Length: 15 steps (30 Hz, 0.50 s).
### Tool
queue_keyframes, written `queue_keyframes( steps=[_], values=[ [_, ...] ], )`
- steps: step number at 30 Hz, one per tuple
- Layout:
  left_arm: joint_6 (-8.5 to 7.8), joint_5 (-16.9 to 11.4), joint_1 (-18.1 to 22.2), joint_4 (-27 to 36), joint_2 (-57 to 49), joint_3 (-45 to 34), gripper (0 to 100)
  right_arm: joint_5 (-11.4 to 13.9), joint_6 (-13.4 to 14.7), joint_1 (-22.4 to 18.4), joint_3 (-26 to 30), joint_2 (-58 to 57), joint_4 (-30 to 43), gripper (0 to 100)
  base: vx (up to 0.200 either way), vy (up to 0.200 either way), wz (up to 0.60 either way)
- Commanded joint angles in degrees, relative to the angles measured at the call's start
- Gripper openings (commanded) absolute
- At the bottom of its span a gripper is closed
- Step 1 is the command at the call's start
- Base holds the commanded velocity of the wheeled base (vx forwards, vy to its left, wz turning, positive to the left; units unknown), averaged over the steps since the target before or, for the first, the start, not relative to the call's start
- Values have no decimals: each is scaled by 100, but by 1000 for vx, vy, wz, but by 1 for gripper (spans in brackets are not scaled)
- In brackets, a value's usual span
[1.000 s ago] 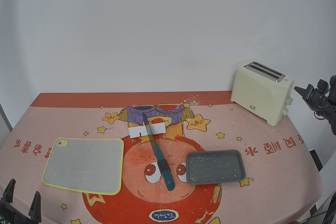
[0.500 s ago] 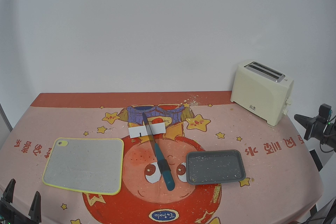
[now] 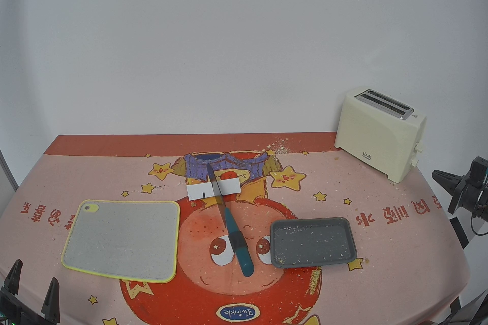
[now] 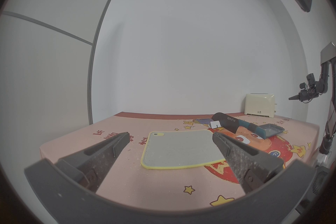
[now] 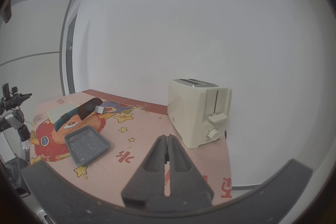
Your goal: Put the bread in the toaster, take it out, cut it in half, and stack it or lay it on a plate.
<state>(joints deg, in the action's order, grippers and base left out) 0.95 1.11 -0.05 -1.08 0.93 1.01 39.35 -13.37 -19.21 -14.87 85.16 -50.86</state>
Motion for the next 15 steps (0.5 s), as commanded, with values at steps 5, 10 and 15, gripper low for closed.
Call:
queue_keyframes(
  steps=[5, 10, 15],
  values=[
    [2, 3, 5, -6, -93, -101, 100, 205, 19, -320, -68, -17, -3, 0, 0, 0, 0],
    [2, 3, 5, -6, -93, -101, 100, 266, -7, -364, -77, 27, -3, 0, 0, 0, 0],
    [2, 3, 5, -6, -93, -101, 100, 266, -7, -338, -51, 18, -3, 0, 0, 0, 0]
  ],
)
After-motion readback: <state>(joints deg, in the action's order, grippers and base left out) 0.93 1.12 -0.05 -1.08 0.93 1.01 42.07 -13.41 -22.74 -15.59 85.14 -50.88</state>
